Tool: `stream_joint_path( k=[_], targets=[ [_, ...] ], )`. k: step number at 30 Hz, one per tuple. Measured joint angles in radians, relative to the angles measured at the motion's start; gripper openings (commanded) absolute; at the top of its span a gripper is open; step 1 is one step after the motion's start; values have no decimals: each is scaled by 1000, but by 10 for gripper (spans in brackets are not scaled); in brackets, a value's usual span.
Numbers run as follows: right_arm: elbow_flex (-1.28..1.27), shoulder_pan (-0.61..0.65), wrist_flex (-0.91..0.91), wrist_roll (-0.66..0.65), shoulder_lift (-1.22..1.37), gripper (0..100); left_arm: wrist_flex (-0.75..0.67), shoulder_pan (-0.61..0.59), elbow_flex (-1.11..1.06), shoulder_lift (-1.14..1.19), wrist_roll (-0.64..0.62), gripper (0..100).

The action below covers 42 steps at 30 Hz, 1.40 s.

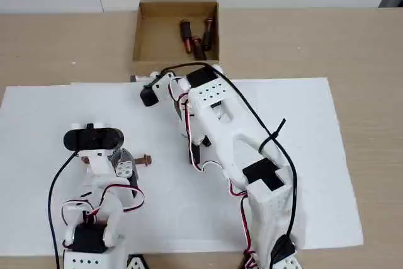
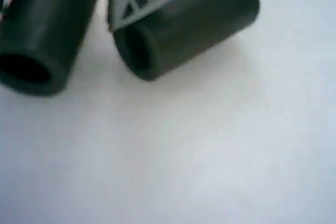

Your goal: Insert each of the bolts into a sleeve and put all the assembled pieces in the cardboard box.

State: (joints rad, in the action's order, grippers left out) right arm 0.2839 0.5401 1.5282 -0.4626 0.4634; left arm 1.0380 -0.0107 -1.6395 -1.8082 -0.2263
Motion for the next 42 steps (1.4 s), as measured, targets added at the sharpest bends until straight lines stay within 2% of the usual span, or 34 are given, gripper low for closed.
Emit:
stream_joint_path(
  k=[19,21,24,32,42],
  targets=[
    [12,-20,-8,0,97,125,0,0,0,0,0,6],
    [12,-20,-12,0,101,105,0,0,0,0,0,6],
    [12,-23,-17,0,110,6,0,0,0,0,0,6],
    [14,-29,-25,0,114,9,0,0,0,0,0,6],
    [92,-21,121,0,-41,3,0,0,0,0,0,6]
  ],
)
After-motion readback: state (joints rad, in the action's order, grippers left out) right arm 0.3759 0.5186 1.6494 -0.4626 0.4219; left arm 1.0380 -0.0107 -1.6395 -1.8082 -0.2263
